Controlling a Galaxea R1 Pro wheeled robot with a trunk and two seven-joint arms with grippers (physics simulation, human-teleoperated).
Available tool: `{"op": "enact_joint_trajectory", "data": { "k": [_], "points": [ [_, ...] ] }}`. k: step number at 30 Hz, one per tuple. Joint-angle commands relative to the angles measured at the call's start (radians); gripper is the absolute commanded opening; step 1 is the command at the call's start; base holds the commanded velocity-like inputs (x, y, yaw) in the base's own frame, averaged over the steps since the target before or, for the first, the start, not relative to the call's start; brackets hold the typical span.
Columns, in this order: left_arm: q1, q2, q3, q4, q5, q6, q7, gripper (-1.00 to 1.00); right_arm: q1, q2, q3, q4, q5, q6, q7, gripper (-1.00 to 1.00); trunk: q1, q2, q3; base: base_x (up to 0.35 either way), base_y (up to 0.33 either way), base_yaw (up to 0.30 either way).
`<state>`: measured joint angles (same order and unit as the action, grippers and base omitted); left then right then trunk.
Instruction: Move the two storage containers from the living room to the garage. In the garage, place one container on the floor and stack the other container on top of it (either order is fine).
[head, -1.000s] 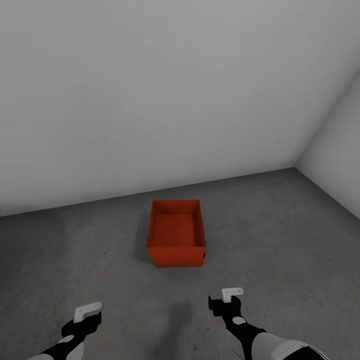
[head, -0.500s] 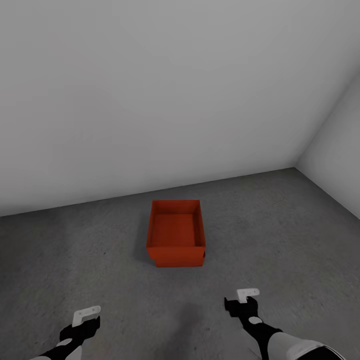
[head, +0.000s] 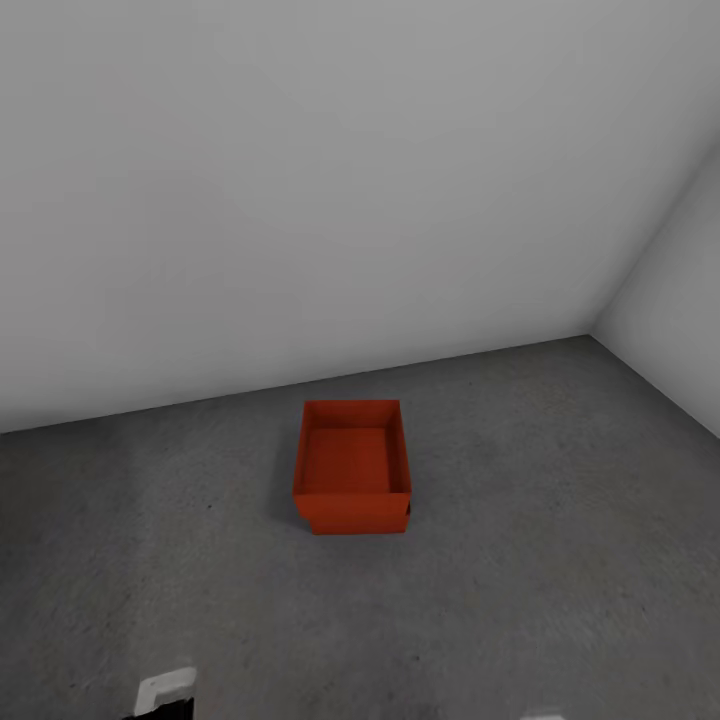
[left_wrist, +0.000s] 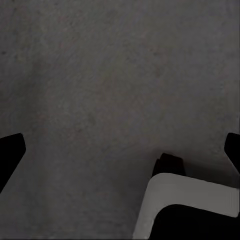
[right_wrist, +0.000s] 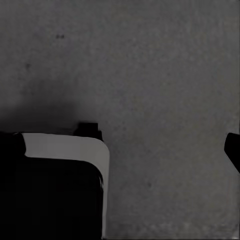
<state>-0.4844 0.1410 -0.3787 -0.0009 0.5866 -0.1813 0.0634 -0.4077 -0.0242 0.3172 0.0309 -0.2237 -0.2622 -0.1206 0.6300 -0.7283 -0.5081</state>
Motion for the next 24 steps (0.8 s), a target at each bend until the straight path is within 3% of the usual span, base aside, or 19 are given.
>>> {"op": "enact_joint_trajectory", "data": {
  "k": [1, 6, 11, 14, 24],
  "points": [
    [0.019, -0.001, -0.009, 0.0, 0.004, 0.025, -0.017, 1.0, 0.022, 0.002, 0.01, 0.003, -0.009, 0.01, 0.0, 1.0, 0.0, -0.001, -0.001, 0.0, 0.0, 0.0],
    [0.103, -0.014, -0.011, -0.001, 0.004, 0.132, -0.102, 1.0, 0.131, 0.011, 0.008, 0.003, -0.012, 0.063, 0.0, 1.0, 0.0, -0.001, 0.002, 0.0, 0.0, -0.047],
    [0.187, -0.031, -0.011, -0.001, 0.004, 0.15, -0.119, 1.0, 0.221, 0.013, 0.003, 0.003, -0.017, 0.063, 0.002, 1.0, 0.0, -0.001, 0.008, 0.0, 0.0, -0.121],
    [0.207, -0.041, -0.01, -0.001, 0.005, 0.144, -0.118, 1.0, 0.259, 0.013, 0.003, 0.003, -0.018, 0.057, 0.009, 1.0, 0.0, -0.001, 0.012, 0.0, 0.0, -0.103],
    [0.214, -0.06, -0.009, -0.007, -0.002, 0.14, -0.114, 1.0, 0.277, 0.015, 0.003, 0.003, -0.012, 0.055, 0.013, 1.0, 0.0, -0.001, 0.028, 0.0, 0.0, -0.012]
  ]
}}
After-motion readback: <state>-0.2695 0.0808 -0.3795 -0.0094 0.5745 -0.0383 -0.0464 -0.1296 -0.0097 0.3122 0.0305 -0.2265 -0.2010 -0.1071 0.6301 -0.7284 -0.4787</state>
